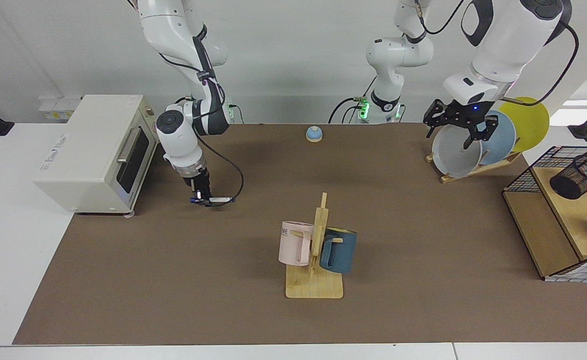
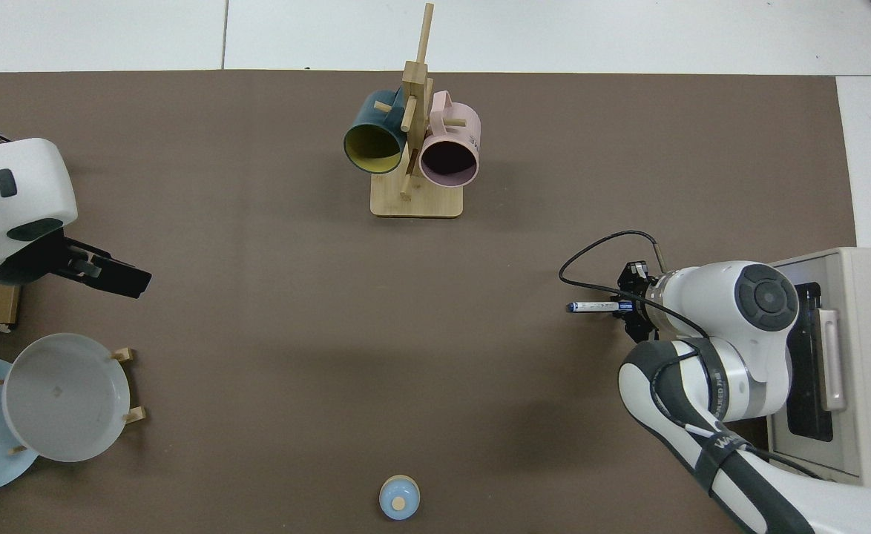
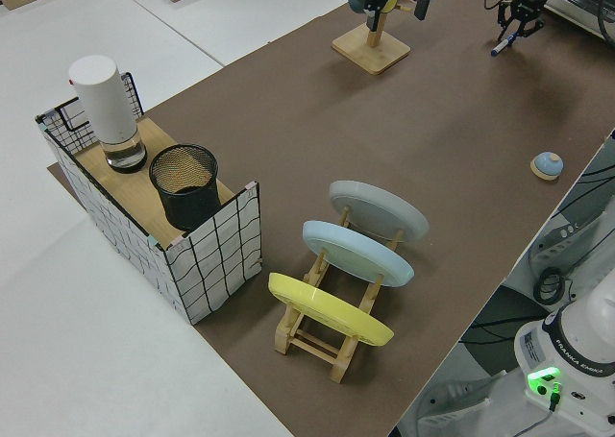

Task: Put markers into pen holder
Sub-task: 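Lower the right gripper onto the marker and close it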

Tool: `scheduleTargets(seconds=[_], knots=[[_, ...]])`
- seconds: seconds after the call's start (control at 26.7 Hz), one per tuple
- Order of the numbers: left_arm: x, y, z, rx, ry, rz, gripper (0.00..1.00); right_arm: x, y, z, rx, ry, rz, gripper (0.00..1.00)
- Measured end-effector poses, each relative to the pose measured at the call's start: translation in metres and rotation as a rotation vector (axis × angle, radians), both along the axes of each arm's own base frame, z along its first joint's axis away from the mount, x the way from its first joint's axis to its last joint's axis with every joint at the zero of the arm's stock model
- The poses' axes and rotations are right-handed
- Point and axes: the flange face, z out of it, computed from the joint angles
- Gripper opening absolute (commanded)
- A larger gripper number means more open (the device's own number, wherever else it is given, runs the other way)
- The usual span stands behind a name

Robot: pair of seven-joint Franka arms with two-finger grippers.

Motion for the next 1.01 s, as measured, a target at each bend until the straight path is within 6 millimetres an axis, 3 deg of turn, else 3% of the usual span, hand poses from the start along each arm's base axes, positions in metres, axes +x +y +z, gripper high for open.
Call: scheduleTargets(seconds=[0.49, 0.67, 0.86, 1.01], knots=[[0.000, 0.000, 0.000, 0.000, -0.001, 0.000, 1.00, 0.001, 0.002, 0.001, 0.000, -0.003, 0.003, 0.00], [-0.001, 0.000, 0.002, -0.001, -0.003, 0.000, 1.00, 0.003, 0.009, 0.012, 0.000, -0.009, 0.018, 0.00], [-0.002, -0.001, 0.004, -0.001, -0.007, -0.002, 1.00, 0.007, 0.012, 0.047, -0.007, 0.015, 0.027, 0.00], [-0.004, -0.004, 0.007, -0.001, -0.012, -0.007, 1.00, 0.008, 0.014, 0.095, -0.017, 0.039, 0.034, 0.00]])
